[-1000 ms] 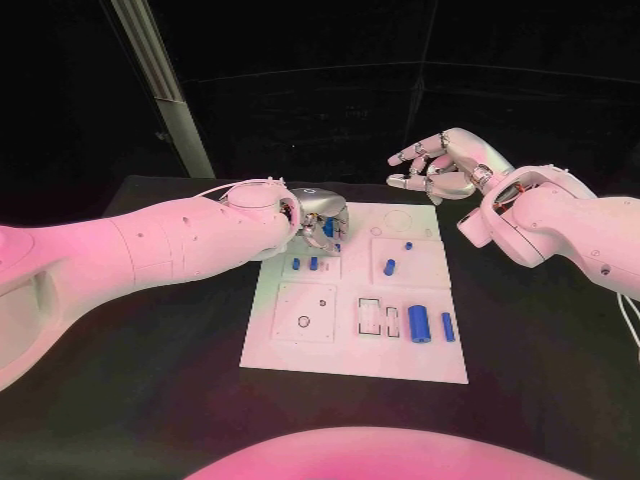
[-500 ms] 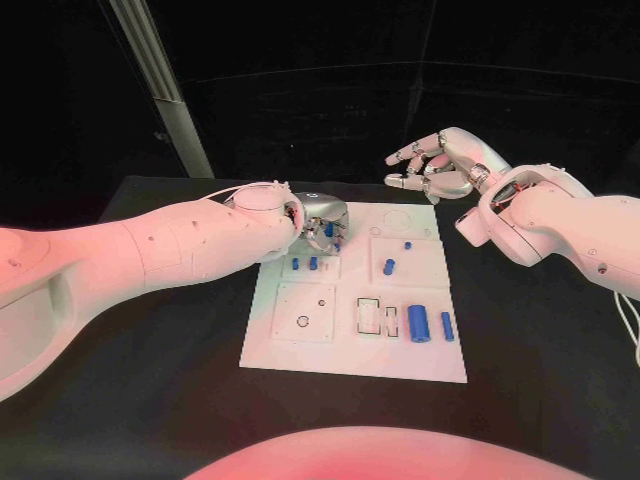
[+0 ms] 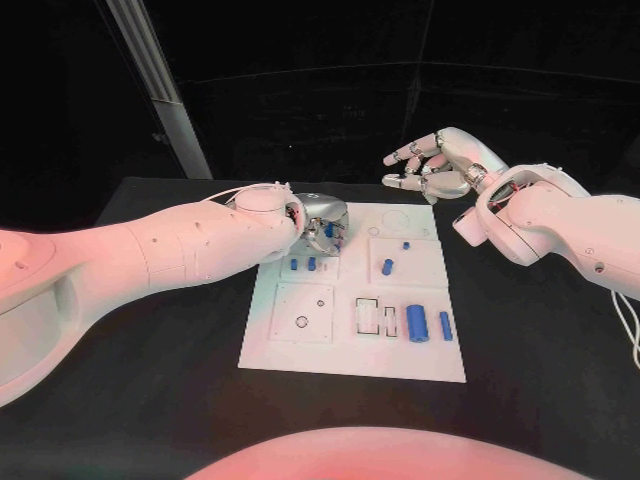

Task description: Assemble the parts on the task board

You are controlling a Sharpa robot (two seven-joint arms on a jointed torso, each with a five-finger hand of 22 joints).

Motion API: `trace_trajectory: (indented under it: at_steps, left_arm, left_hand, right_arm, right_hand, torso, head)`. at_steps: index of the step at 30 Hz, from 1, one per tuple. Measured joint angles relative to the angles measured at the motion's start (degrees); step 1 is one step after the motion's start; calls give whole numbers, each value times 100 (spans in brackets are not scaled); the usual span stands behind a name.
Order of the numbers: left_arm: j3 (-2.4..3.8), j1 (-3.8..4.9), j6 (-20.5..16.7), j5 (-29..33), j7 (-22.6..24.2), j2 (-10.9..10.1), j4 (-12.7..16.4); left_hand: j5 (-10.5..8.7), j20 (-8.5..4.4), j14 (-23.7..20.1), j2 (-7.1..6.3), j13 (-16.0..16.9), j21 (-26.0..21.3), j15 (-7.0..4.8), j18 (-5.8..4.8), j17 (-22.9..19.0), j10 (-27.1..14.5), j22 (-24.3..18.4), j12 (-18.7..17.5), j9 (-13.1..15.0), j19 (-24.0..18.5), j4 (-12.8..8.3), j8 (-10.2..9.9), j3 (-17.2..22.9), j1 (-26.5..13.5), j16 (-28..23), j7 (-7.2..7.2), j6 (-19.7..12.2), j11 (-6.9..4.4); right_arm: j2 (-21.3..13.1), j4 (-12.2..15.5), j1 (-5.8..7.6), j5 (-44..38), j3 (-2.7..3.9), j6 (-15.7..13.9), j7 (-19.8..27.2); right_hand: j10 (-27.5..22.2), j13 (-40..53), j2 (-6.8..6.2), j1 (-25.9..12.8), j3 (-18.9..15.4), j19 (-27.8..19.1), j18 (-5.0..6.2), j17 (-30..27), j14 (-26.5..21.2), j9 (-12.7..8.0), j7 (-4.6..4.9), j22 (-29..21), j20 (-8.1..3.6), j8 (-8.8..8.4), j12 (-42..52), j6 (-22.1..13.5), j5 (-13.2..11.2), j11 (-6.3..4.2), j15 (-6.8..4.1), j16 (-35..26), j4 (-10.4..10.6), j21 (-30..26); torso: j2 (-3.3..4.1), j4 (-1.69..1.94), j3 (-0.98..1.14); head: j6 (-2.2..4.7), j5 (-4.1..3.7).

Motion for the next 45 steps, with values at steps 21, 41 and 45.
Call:
trace_trajectory:
  at_steps: [21, 41, 45]
  left_arm:
    - [145, -41, -400, -5, 5, -350, 381]
    - [292, 38, -476, 35, -9, -1035, 871]
    - [292, 40, -393, 39, -33, -1092, 883]
  left_hand:
    - [-12, -21, 1, 74, -2, 333, -42, -86, -85, 451, 341, -267, -51, 103, -322, -43, 638, 76, 44, 17, 325, -40]
    - [-28, -21, 0, -26, 8, 378, -41, -86, -127, 544, 388, -372, -68, 103, -369, -104, 686, -23, 44, 5, 376, -50]
    - [-28, -21, 0, -25, 8, 378, -41, -86, -127, 564, 389, -401, -68, 103, -369, -104, 686, -73, 44, -3, 385, -70]
  right_arm:
    - [-8, 2, 0, 0, 0, 0, 3]
    - [-35, 2, 0, 0, 0, 0, 4]
    - [-37, 2, 0, 0, 0, 0, 4]
  right_hand:
    - [0, -8, 30, 30, 0, 0, 0, 9, 0, 0, 0, 0, 0, 0, 0, 0, 0, 0, 0, 0, 0, 0]
    - [0, -7, 30, 30, 0, 0, 0, 8, 0, 0, 0, 0, 0, 0, 0, 0, 0, 0, 0, 0, 0, 0]
    - [0, -7, 30, 30, 0, 0, 0, 8, 0, 0, 0, 0, 0, 0, 0, 0, 0, 0, 0, 0, 0, 0]
  torso:
    - [-7, 9, -2]
    - [-4, 12, -2]
    - [-1, 6, -2]
  head:
    - [29, -19]
    - [57, 13]
    - [47, 19]
